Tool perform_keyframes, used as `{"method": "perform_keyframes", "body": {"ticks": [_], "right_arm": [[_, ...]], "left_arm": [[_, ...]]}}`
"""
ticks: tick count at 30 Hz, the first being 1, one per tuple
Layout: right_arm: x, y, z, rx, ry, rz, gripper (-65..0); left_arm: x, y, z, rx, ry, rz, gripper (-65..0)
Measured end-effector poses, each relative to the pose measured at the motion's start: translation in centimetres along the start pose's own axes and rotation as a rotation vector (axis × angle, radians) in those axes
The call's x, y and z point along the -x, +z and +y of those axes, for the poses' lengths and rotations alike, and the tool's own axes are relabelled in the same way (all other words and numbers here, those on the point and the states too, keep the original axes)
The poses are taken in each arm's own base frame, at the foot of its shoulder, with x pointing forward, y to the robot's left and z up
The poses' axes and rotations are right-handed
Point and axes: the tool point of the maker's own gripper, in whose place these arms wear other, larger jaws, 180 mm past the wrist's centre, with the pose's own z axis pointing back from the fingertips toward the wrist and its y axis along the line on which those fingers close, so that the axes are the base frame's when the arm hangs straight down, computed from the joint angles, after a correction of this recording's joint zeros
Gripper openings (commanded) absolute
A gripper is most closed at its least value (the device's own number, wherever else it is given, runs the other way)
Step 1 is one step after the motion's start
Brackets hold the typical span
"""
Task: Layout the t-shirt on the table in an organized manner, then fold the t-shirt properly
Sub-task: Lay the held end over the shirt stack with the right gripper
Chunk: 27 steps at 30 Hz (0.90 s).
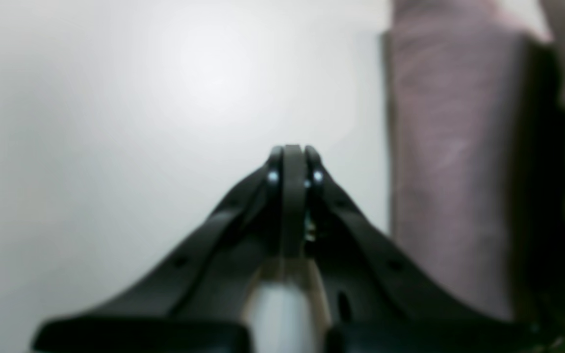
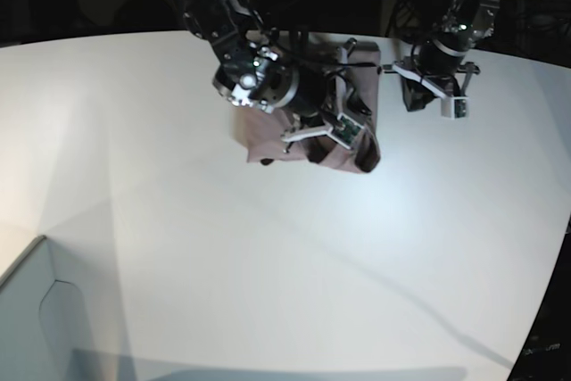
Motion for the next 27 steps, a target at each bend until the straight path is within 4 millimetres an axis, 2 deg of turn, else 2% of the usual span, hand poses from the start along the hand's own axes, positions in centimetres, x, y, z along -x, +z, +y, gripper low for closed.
{"method": "perform_keyframes", "body": {"ticks": [4,7,11,15,17,21,24,27], "right_arm": [[-0.3,0.0,-0.3,0.004,0.008,-0.003,-65.0],[-0.5,-0.1,-0.5,0.006,0.012,-0.007,-56.0],[-1.0,0.1,-0.4,0.009,0.017,-0.017,-39.4],[-4.3,2.2,-0.5,0.053,0.040,-0.123,-31.9],[-5.0,3.9,-1.0,0.097,0.006,-0.169,-31.8],[-2.4,7.4,-4.5,0.240,-0.051,-0.131,-32.8],[-0.7,9.1,-6.5,0.316,-0.100,-0.112,-40.0],[1.3,9.8,-6.6,0.340,-0.141,-0.076,-52.6]], "left_arm": [[-1.5,0.8,3.2,-0.087,0.044,-0.052,-43.1],[-2.4,1.9,4.6,-0.136,0.084,-0.097,-34.1],[-3.6,2.8,5.7,-0.172,0.120,-0.143,-32.9],[-4.3,3.1,6.9,-0.202,0.130,-0.166,-32.9],[-4.3,3.4,7.5,-0.217,0.133,-0.169,-32.9],[-4.2,3.7,8.1,-0.232,0.136,-0.166,-32.8],[-4.6,3.8,8.4,-0.240,0.141,-0.179,-32.8],[-5.1,4.1,8.9,-0.251,0.143,-0.192,-32.8]]}}
